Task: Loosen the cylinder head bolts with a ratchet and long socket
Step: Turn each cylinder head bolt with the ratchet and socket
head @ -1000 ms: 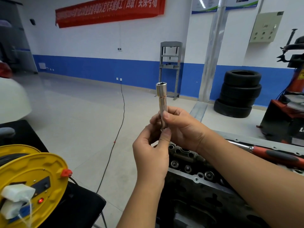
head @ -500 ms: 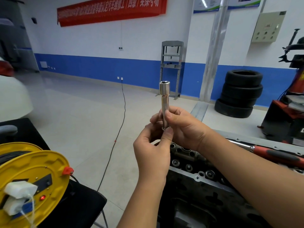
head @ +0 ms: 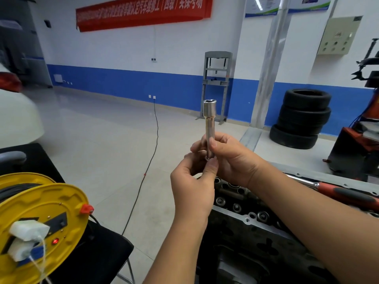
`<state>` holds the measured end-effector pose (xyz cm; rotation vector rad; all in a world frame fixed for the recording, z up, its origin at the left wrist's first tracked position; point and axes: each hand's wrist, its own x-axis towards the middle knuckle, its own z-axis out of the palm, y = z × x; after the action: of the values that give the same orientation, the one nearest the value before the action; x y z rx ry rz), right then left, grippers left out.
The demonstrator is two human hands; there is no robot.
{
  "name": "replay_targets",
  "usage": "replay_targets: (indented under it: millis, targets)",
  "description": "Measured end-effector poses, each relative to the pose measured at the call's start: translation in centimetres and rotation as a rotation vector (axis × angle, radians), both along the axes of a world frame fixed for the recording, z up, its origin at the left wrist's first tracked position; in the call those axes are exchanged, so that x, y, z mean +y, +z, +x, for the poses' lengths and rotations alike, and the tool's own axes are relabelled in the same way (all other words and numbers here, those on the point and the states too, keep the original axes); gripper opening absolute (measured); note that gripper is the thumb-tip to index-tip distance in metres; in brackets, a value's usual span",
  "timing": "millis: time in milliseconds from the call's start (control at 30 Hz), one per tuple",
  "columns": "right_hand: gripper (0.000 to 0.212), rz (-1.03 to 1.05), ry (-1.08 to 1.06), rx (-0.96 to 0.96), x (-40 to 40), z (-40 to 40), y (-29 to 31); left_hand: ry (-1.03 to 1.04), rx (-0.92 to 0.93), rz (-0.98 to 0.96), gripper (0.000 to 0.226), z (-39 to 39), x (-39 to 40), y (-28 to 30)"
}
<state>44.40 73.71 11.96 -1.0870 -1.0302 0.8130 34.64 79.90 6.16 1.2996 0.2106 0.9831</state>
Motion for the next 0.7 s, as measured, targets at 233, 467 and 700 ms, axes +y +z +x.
replay_targets:
  millis: [233,467,700]
  targets:
    - [0.041,-0.004,-0.077,0.024,-0.22,0.04,-0.01,-0.129,-0.033,0.014,0.027,-0.37,-0.27,0.07]
    - [0.039,0.005,0.011,0.037,0.05,-0.01,-0.05,-0.013,-0.001,-0.024,0.027,-0.04,0.09,-0.13]
    - [0.038,0.028,-0.042,0.065,-0.21,0.1,-0.02,0.065,-0.011,-0.004,0.024,0.14,-0.02,-0.3]
